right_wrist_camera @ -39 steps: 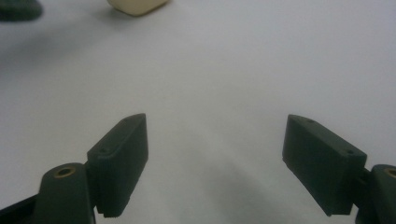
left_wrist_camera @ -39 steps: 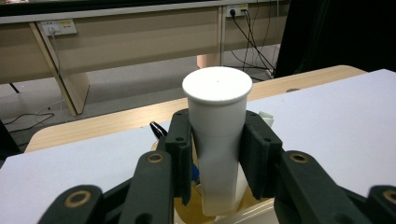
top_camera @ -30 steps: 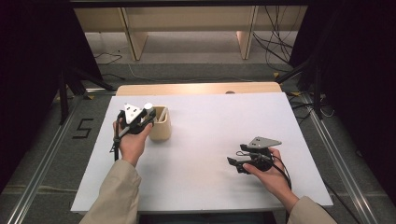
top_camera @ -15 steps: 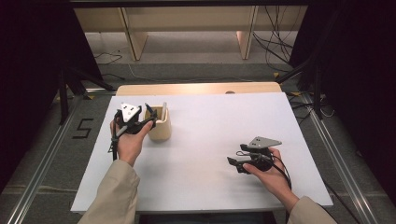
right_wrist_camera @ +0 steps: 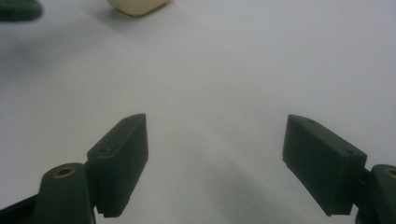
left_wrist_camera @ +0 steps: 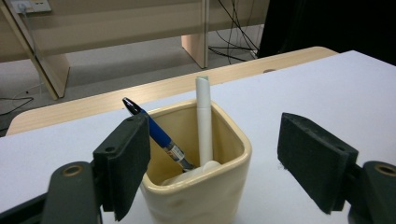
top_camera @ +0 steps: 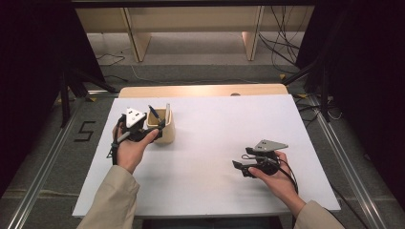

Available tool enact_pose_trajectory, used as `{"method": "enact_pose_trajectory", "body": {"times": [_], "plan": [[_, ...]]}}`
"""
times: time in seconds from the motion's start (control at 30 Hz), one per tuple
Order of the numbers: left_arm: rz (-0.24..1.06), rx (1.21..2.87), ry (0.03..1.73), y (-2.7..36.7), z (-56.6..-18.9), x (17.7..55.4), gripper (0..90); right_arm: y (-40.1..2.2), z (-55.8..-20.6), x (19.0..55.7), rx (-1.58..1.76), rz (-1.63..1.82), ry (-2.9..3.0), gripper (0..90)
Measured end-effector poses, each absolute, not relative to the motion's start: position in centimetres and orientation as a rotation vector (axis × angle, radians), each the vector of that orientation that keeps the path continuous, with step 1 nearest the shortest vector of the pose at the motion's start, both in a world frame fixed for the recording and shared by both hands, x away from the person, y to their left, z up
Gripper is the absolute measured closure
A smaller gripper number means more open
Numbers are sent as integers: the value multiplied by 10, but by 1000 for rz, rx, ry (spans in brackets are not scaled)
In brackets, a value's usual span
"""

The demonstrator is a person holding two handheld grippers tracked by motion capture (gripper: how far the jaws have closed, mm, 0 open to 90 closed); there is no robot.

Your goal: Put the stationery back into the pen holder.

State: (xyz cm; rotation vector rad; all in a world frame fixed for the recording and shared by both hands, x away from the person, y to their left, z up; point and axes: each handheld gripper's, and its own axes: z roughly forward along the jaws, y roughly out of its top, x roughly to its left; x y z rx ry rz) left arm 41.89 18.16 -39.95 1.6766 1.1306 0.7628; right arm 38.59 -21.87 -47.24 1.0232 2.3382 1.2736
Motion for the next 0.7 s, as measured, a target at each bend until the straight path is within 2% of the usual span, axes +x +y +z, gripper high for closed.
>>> {"method": "enact_pose_trajectory", "body": {"times": [0.7], "plan": [[697, 1735, 1053, 188, -429, 384, 218, -219, -472, 386, 1022, 1274, 2338, 229]]}}
